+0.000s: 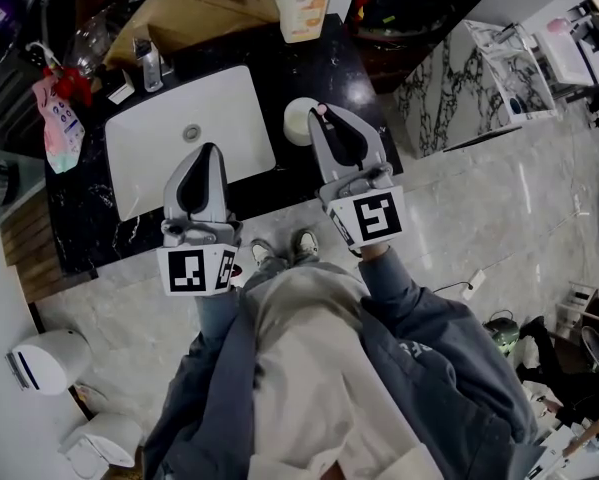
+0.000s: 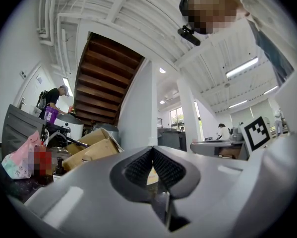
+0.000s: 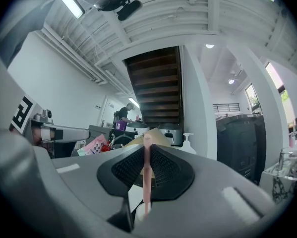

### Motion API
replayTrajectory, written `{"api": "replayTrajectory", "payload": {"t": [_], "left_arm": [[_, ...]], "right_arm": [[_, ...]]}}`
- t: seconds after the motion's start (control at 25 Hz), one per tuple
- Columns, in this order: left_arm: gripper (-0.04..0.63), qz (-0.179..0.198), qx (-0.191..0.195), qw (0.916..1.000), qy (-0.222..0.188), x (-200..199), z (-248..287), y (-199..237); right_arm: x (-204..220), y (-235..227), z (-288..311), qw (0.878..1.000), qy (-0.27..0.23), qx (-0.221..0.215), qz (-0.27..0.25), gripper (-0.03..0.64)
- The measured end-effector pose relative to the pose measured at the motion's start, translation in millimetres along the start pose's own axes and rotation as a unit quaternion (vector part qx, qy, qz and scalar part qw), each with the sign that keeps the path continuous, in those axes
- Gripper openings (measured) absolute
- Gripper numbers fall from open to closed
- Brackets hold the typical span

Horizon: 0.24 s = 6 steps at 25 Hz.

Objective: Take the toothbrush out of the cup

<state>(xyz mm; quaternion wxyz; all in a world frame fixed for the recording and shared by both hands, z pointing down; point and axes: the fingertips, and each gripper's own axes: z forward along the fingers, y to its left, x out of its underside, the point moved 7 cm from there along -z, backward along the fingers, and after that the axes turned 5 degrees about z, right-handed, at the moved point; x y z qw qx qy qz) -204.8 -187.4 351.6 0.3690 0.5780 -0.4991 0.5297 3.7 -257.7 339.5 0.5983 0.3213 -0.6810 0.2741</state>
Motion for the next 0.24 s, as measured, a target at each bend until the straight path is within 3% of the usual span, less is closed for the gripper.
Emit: {"api": "replayTrajectory", "payload": {"t": [0.24], "left_arm": [[0.058,0.000,0.001,1.0000,-0.002,-1.5,-2.1,0.1]], "right_arm": [[-1.0,-0.1,-1.6,1.000,-0.009,0.004,0.000,0.041]]}}
